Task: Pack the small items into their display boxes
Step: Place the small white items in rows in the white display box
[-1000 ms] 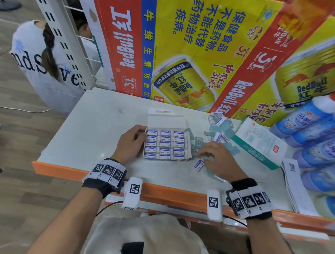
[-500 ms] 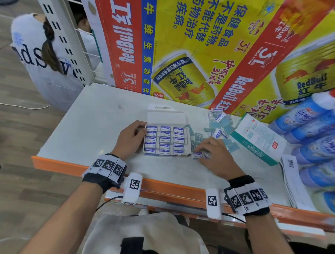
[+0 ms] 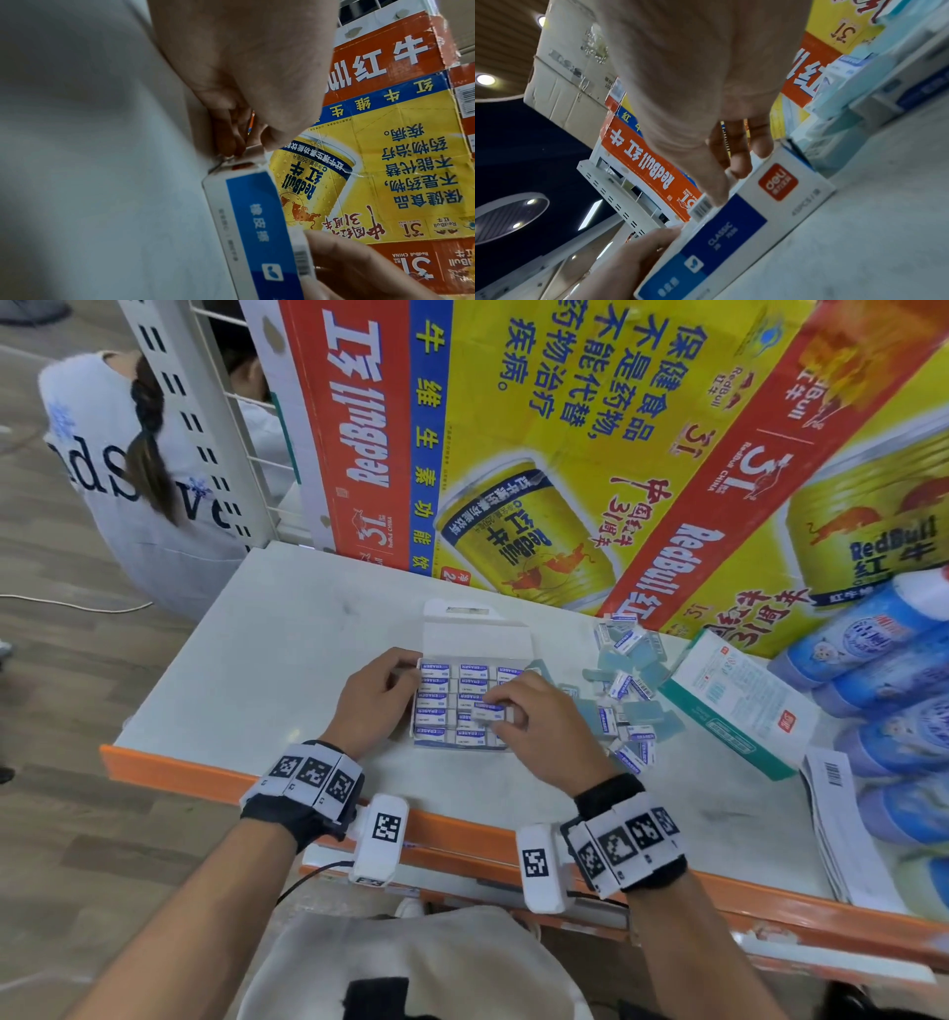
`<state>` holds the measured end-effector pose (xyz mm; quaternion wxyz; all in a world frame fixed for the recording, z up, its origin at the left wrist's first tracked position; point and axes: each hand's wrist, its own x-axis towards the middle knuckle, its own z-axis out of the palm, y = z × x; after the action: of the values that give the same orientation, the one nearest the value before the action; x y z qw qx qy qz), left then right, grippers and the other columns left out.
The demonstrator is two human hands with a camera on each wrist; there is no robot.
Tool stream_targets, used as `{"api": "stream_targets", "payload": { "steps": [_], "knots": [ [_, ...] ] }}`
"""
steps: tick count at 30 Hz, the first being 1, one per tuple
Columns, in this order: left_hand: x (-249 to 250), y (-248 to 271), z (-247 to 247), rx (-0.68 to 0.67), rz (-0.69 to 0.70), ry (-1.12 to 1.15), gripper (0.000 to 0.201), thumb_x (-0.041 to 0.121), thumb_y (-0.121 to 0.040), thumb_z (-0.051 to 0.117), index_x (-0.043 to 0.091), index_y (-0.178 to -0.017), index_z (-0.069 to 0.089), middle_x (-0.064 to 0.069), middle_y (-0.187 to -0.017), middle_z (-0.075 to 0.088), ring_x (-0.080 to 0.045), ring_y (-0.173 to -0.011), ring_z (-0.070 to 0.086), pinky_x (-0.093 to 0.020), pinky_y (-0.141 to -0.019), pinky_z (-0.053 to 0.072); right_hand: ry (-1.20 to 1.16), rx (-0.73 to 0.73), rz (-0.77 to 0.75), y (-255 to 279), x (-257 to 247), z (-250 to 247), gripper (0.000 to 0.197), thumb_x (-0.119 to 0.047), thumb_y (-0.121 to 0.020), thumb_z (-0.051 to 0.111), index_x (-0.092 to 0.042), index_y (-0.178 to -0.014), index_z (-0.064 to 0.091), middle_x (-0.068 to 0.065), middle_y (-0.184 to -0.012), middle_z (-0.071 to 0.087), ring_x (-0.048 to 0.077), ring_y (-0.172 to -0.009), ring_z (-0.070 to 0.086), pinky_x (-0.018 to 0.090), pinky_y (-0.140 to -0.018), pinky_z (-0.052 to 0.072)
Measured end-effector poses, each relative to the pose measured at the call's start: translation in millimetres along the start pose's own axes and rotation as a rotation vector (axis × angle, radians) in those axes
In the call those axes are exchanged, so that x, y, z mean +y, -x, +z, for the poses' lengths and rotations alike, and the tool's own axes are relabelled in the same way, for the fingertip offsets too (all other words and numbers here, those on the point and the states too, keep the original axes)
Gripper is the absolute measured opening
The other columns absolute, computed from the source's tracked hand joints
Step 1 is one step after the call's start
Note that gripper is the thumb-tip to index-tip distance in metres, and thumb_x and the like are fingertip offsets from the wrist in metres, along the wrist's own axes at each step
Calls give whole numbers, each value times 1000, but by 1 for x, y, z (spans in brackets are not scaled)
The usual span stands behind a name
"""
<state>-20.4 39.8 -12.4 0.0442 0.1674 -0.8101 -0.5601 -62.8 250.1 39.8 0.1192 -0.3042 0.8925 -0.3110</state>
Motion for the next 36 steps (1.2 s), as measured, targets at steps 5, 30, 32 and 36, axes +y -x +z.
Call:
{"api": "stream_targets", "payload": {
  "steps": [5,30,32,36],
  "knots": [
    [-1,1,1,4,-7,10,19,21,-94,47,29,-103,63,10,-88,70,-11,-75,65,-27,-57,49,38,-32,18,-4,-1,4,20,-8,-80,67,-17,-97,61,-19,-78,41,3,-66,42,26,-70,43],
    [2,1,0,4,12,8,21,23,-94,47,39,-94,61,17,-82,69,-2,-68,65,-24,-48,51,-34,292,144,-8,32,-28,18,-8,-89,54,-15,-96,70,-3,-94,57,-3,-76,53,6,-74,40],
    [3,2,0,2,4,14,21,23,-94,47,39,-93,61,14,-81,69,-7,-64,65,-30,-46,54,42,345,212,-5,46,-43,28,0,-88,49,-12,-106,67,6,-109,58,14,-91,55,23,-87,44],
    [3,2,0,2,8,12,20,23,-94,47,37,-95,61,11,-85,69,-8,-65,64,-33,-47,55,218,263,381,-3,66,-60,44,5,-86,48,-10,-126,57,15,-130,49,34,-118,44,37,-104,34]
  ]
}}
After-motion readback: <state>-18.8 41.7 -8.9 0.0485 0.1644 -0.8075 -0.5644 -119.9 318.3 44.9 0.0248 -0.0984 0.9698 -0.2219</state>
